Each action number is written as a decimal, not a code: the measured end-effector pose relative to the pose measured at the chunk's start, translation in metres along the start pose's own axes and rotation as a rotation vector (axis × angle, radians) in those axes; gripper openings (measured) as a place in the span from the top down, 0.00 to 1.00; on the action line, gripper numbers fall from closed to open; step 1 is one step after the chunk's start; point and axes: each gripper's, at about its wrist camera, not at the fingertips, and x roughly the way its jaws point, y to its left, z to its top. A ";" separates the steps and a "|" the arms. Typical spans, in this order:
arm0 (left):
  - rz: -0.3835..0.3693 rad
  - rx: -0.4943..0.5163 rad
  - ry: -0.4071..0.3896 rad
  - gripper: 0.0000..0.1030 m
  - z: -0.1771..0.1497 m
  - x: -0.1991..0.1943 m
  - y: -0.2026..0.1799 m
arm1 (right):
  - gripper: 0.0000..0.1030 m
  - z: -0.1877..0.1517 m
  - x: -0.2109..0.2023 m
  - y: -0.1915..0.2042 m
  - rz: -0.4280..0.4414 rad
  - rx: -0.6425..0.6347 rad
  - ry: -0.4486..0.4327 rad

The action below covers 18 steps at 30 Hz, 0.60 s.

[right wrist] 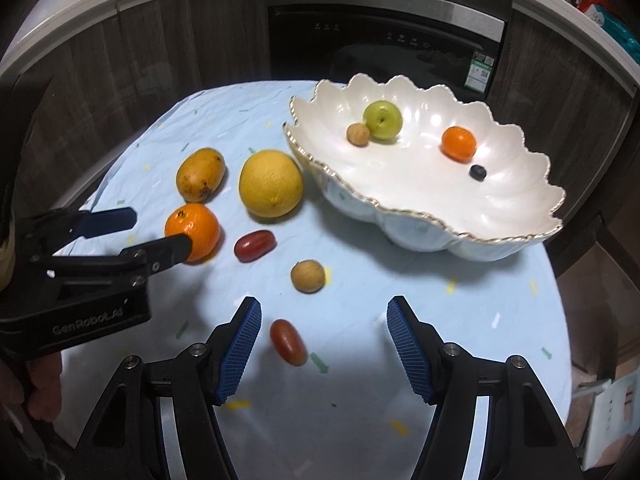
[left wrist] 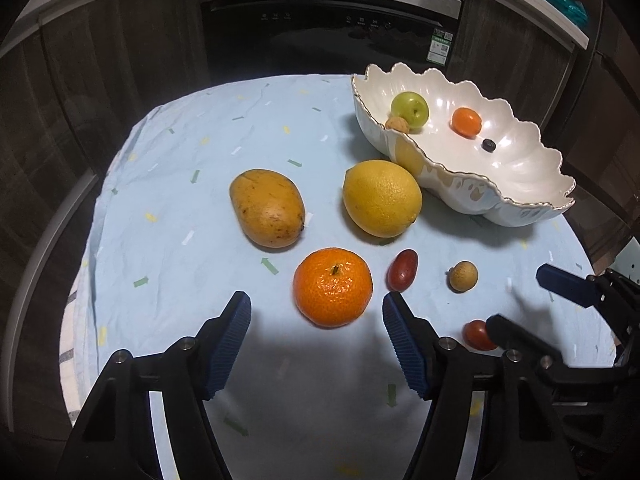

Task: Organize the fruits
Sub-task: 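Withdraw both tools from the bowl back toward the remaining fruits, then grasp the mandarin with the left tool while the right tool grasps a red date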

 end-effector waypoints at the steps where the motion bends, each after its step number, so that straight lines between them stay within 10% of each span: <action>1: -0.003 0.005 0.002 0.36 0.000 0.002 0.000 | 0.37 -0.001 0.002 0.001 0.003 -0.001 0.005; 18: -0.050 0.029 0.039 0.51 0.004 0.030 -0.003 | 0.74 -0.012 0.023 0.009 0.080 -0.018 0.073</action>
